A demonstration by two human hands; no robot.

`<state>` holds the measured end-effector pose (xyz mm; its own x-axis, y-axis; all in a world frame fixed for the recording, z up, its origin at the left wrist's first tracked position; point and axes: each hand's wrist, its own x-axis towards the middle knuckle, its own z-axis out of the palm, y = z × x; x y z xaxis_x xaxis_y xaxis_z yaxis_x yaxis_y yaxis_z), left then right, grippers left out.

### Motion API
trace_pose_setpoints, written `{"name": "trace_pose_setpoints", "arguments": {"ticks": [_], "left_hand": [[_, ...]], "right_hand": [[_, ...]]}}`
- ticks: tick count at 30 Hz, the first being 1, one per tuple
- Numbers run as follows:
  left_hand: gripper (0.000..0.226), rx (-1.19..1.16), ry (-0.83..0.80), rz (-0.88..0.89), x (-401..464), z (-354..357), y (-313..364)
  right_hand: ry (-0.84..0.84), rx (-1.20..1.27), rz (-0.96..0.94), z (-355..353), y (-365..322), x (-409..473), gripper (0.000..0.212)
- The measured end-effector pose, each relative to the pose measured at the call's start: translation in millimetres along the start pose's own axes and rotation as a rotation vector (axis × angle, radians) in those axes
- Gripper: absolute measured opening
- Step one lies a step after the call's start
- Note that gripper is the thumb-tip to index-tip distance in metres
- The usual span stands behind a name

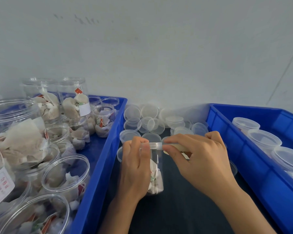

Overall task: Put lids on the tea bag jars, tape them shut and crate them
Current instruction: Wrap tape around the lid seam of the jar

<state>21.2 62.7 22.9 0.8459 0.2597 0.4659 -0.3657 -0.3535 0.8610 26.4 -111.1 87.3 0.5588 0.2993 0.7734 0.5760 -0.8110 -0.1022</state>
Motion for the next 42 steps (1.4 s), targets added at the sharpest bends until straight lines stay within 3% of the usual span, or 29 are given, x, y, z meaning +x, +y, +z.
{"name": "trace_pose_setpoints", "arguments": {"ticks": [7, 14, 21, 28, 35, 42], "left_hand": [[0.042, 0.0, -0.031, 0.007, -2, 0, 6], [0.038, 0.094, -0.056, 0.148, -7, 3, 1], [0.032, -0.1, -0.037, 0.143, -10, 3, 0], [0.027, 0.016, 0.042, 0.271, -10, 2, 5], [0.025, 0.033, 0.08, 0.327, -9, 4, 11], [0.015, 0.022, 0.012, 0.373, -13, 3, 12]], "right_hand": [[-0.041, 0.083, 0.006, -1, 0, 2, 0.03], [-0.056, 0.09, -0.005, -3, 1, -2, 0.03], [-0.017, 0.106, -0.035, 3, 4, -13, 0.025], [0.043, 0.12, -0.076, 4, 7, -22, 0.023], [-0.047, -0.09, -0.069, 2, 7, -25, 0.031], [-0.217, -0.31, 0.094, 7, -3, -37, 0.041]]}}
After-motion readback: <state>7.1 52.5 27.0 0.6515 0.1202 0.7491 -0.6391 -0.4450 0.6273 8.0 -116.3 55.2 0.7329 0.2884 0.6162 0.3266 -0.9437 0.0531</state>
